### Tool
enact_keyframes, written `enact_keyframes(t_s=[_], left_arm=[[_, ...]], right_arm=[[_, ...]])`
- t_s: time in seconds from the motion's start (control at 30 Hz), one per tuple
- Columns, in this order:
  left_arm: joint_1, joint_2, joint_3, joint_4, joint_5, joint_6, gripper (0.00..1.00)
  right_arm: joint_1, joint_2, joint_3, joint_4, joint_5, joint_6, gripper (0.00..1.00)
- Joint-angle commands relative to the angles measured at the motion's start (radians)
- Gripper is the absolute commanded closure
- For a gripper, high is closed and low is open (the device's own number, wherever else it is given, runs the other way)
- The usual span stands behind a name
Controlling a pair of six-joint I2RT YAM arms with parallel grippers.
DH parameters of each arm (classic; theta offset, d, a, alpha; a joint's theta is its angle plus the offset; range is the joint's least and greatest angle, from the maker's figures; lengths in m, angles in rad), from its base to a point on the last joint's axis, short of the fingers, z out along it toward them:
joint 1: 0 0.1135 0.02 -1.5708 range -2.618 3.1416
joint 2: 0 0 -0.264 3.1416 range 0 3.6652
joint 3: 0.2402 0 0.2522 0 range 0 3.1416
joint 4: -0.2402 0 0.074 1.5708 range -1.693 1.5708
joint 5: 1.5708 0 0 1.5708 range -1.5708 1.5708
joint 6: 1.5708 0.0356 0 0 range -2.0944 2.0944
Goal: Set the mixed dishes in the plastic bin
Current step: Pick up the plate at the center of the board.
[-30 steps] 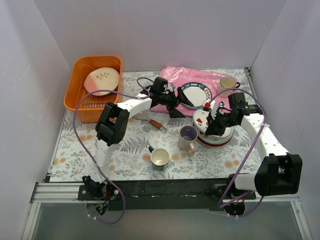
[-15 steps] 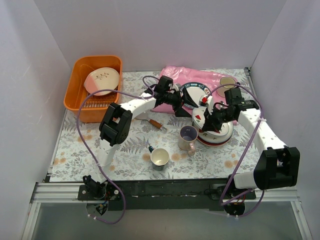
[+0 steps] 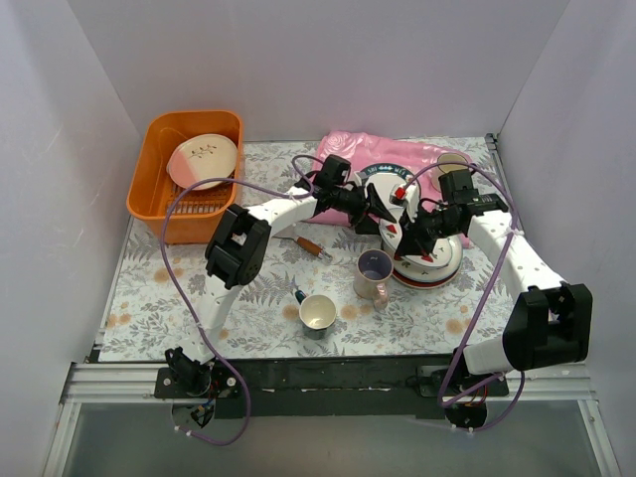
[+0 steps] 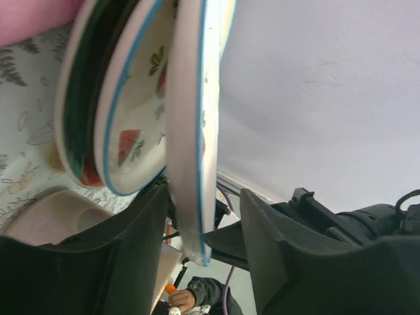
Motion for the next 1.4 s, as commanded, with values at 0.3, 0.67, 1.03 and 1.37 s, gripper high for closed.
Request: enact_keyframes(t_s=[0.3, 0.67, 1.03, 1.37], left_arm=[[-0.017, -0.001, 0.076, -0.005, 0.051, 0.007, 0.89], [-0.008, -0.051, 0.053, 0.192, 0.128, -0.033, 1.00], [0.047, -0.134, -0.001, 0.340, 0.174, -0.071, 1.00], [0.132, -0.278, -0.145, 0.439, 0.145, -0.071, 1.00]], right_arm=[[0.021, -0.006, 0.049, 0.131, 0.000, -0.022, 0.99], [-0.011, -0.034, 0.118, 0.009, -0.085, -0.072, 0.57], [-0.180, -0.025, 0.336, -0.031, -0.315, 0.021, 0.27], [-0.383, 0.003, 0.387, 0.234, -0.480, 0.357, 0.26]])
